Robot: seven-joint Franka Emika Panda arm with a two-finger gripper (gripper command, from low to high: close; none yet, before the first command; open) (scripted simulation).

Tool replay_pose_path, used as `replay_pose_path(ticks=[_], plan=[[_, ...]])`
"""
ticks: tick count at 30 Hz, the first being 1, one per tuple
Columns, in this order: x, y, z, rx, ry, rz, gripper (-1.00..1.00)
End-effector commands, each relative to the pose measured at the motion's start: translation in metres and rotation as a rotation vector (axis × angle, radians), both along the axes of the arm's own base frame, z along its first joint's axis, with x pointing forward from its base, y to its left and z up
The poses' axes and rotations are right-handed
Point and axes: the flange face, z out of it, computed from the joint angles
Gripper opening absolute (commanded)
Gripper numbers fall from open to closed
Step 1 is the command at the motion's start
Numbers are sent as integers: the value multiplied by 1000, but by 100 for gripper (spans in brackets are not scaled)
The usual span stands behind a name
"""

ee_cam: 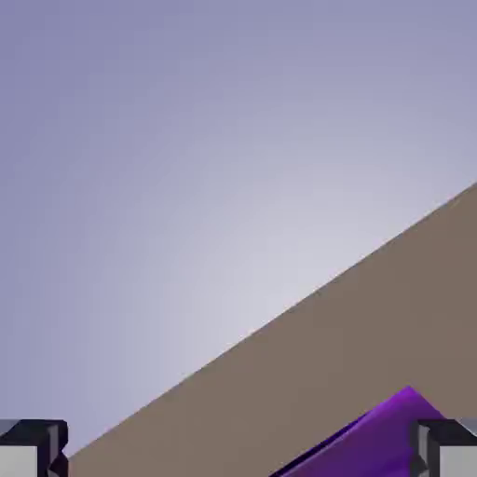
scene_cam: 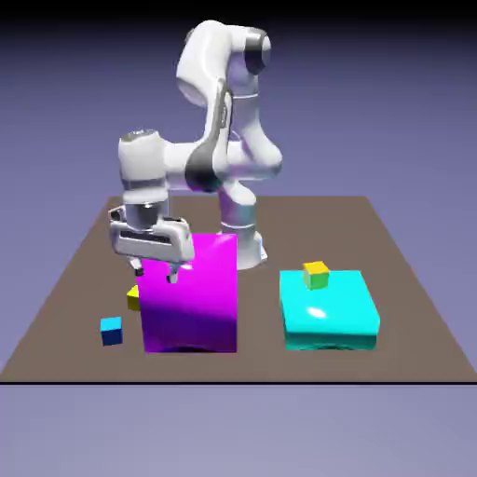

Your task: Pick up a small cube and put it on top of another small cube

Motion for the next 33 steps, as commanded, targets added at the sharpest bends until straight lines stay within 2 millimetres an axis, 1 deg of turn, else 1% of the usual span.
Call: replay_pose_path(ticks=[1,5,10,11,12,15,16,17,18,21,22,25,28,30,33], plan=[[-3,-13,-13,23,32,-47,0],[-25,-69,-64,108,157,-252,0],[-65,-133,-121,192,298,-502,0],[-79,-136,-134,197,307,-548,0],[-79,-136,-134,197,307,-548,0],[-81,-124,-192,197,306,-547,0],[-82,-122,-202,197,307,-548,0],[-82,-122,-202,197,307,-548,-100],[-82,-122,-202,197,307,-548,-100],[-79,-135,-144,197,306,-547,-100],[-84,-137,-130,189,307,-554,-100],[-118,-136,-104,156,305,-595,-100],[-152,-130,-87,148,300,-633,-100],[-175,-123,-81,155,297,-656,-100],[-208,-108,-79,186,294,-681,-100]])
